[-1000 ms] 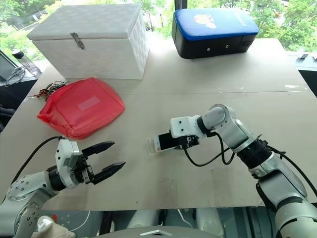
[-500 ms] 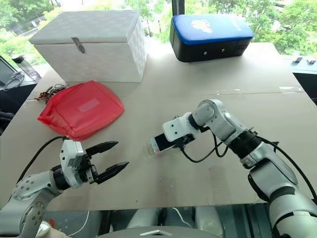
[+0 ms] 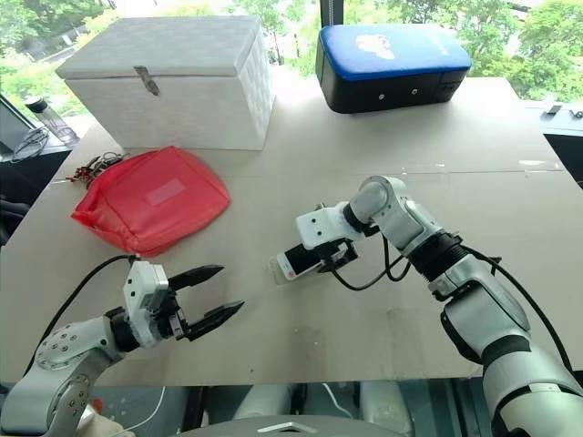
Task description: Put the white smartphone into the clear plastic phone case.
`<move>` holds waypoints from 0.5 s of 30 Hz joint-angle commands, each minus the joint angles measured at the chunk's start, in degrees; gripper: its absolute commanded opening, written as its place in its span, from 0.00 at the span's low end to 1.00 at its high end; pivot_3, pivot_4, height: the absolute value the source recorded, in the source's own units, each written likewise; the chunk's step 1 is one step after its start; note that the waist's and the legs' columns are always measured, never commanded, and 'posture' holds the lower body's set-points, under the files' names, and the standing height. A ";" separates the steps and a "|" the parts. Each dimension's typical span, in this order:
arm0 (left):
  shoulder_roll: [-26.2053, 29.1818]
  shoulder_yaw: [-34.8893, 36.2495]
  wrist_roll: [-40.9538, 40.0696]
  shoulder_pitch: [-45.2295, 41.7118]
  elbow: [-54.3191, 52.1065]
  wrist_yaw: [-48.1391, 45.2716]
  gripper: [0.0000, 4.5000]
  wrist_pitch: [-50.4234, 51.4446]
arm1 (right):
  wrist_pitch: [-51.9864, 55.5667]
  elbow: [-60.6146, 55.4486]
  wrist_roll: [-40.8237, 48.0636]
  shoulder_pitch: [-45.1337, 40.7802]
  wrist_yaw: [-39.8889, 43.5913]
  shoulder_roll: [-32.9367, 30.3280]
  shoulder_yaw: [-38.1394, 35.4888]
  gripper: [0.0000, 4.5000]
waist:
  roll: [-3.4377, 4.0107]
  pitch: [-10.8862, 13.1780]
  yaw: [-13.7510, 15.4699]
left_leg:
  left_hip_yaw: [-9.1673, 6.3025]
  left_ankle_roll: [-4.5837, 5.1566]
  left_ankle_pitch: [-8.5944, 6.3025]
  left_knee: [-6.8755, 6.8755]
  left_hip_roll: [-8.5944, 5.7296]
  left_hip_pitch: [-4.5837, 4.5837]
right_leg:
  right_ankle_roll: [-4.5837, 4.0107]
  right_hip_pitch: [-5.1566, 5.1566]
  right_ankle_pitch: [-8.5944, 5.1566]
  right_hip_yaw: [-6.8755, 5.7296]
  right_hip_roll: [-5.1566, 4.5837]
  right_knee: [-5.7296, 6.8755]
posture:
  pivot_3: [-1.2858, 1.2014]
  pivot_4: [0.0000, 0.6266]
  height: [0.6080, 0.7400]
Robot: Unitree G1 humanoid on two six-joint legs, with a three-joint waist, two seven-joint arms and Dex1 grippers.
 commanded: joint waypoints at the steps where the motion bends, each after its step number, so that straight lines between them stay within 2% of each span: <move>1: 0.10 0.26 0.40 -0.95 0.40 -0.21 1.00 -1.89 | 1.61 -2.89 -0.27 3.16 3.26 -1.38 1.91 0.99 | 0.01 0.00 0.05 | 0.00 0.00 0.00 -0.02 0.00 -0.02 | 0.00 -0.01 0.00 -0.01 -0.01 -0.03 | 0.52 0.24 1.00; 5: 0.17 -0.18 0.65 -1.87 1.30 -0.32 1.00 -2.30 | 4.38 -5.68 0.44 4.15 1.24 -0.73 0.12 0.99 | 0.01 0.01 -0.02 | -0.01 -0.03 0.02 -0.20 0.00 -0.04 | 0.00 -0.01 0.00 -0.03 -0.01 -0.25 | 0.52 0.24 1.00; 10: -0.10 -1.56 2.31 -3.04 2.30 0.48 1.00 -2.50 | 12.53 -13.50 4.73 4.75 0.41 -2.21 -6.02 0.99 | 0.06 0.05 -0.10 | -0.04 -0.06 0.03 -0.48 0.01 -0.16 | 0.00 -0.11 0.00 -0.05 -0.01 -0.57 | 0.52 0.24 1.00; 15: -0.59 -3.46 3.77 -4.91 3.45 0.90 1.00 -3.17 | 15.96 -19.98 5.55 7.91 -0.49 -5.24 -5.92 0.99 | 0.07 0.06 -0.19 | -0.16 -0.09 0.05 -0.32 0.00 -1.15 | 0.00 -0.94 0.02 -0.21 -0.02 -0.56 | 0.52 0.24 1.00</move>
